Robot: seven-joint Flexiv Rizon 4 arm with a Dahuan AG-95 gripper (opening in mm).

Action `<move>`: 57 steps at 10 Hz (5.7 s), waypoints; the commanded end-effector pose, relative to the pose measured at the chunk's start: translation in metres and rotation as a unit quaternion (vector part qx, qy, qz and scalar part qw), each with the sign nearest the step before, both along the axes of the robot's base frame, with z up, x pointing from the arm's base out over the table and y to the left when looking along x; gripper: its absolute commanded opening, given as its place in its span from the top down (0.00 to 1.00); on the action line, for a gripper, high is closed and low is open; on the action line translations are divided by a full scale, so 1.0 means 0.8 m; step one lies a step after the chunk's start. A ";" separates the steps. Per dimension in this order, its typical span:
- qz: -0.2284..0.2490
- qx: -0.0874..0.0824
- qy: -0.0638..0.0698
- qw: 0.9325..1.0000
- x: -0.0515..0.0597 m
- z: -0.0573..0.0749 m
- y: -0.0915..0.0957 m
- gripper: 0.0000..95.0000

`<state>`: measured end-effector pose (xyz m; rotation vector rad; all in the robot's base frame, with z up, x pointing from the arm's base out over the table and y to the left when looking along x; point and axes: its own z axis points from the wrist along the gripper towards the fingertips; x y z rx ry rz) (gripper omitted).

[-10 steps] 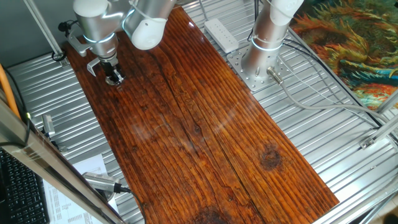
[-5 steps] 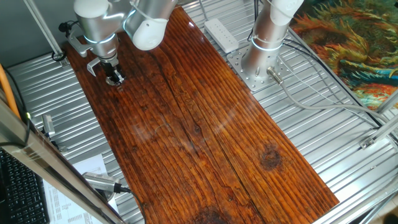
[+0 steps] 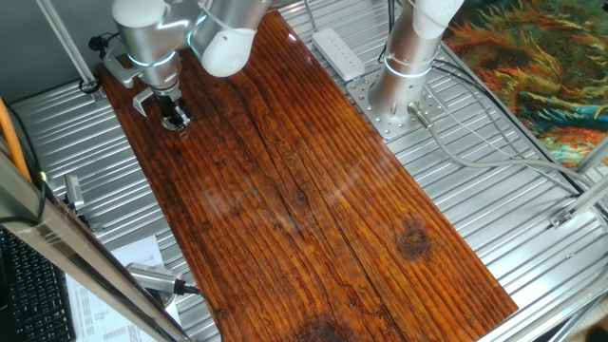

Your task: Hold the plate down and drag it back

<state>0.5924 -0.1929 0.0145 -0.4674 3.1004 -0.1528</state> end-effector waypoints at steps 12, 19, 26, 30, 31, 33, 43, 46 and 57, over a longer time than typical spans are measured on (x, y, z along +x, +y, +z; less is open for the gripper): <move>0.004 0.017 0.000 1.000 0.001 -0.001 0.005 1.00; -0.002 0.019 0.001 1.000 0.001 -0.002 0.015 1.00; -0.012 0.016 0.001 1.000 0.000 -0.002 0.036 1.00; -0.015 0.015 0.001 1.000 -0.001 -0.002 0.041 1.00; -0.015 0.016 0.001 1.000 -0.001 -0.001 0.042 1.00; -0.017 0.016 0.001 1.000 -0.001 -0.001 0.046 1.00; -0.035 0.017 0.000 0.999 -0.005 -0.004 0.069 1.00; -0.033 0.009 0.000 0.999 -0.006 -0.001 0.074 1.00; -0.047 0.009 0.001 0.999 -0.010 -0.003 0.090 1.00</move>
